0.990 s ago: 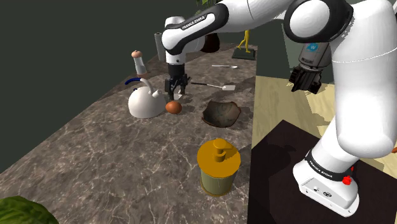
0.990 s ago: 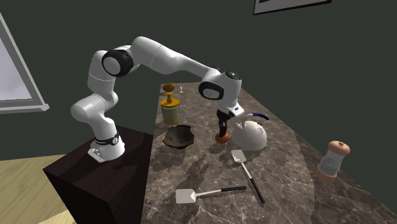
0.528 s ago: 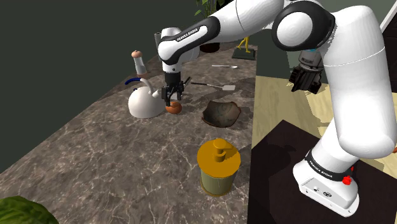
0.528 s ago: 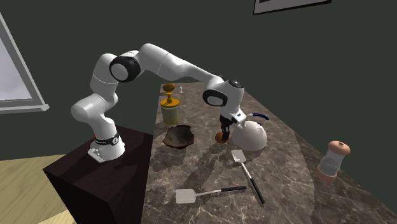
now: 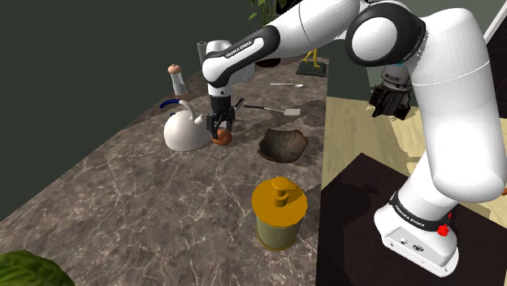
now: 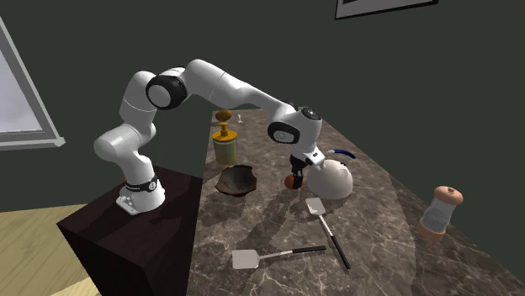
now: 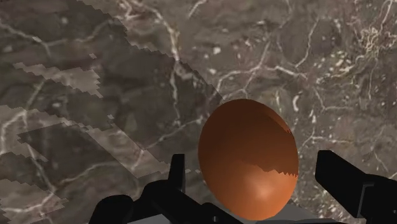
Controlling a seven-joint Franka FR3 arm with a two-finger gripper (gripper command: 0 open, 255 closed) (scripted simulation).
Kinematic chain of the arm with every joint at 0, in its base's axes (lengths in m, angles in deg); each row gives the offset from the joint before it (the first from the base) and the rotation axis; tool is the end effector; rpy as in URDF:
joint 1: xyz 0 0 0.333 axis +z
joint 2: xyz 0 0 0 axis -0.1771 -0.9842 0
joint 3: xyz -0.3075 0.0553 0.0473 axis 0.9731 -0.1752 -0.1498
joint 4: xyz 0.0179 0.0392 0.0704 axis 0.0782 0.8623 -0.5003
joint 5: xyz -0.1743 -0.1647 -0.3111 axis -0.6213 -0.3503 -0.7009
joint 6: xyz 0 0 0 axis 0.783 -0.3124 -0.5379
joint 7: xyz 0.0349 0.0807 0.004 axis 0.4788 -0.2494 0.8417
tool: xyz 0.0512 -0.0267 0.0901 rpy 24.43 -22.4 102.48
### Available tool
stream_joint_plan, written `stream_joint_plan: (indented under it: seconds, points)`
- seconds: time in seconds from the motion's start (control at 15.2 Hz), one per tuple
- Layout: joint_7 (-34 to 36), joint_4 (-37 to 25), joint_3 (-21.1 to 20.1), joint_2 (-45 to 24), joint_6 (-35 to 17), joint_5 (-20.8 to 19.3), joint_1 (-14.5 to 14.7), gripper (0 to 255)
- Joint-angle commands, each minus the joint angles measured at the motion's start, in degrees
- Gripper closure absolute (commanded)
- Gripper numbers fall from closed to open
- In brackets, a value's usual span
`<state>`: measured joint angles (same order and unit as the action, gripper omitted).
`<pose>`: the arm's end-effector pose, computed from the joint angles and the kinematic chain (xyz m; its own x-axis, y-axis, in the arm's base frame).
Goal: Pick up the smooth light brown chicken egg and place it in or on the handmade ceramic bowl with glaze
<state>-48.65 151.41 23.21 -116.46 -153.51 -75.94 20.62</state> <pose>0.6632 0.2075 0.2964 0.9346 0.3479 -0.0749 0.3218 -0.9161 -0.2392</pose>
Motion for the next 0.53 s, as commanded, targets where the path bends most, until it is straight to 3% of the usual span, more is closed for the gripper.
stream_joint_plan:
  seconds: [0.0, 0.07, 0.46]
  points:
    - [0.0, 0.0, 0.0, 0.0, 0.0, 0.0, 0.0, 0]
    - [0.0, 0.0, 0.0, 0.0, 0.0, 0.0, 0.0, 255]
    - [0.0, -0.1, 0.0, 0.0, 0.0, 0.0, 0.0, 255]
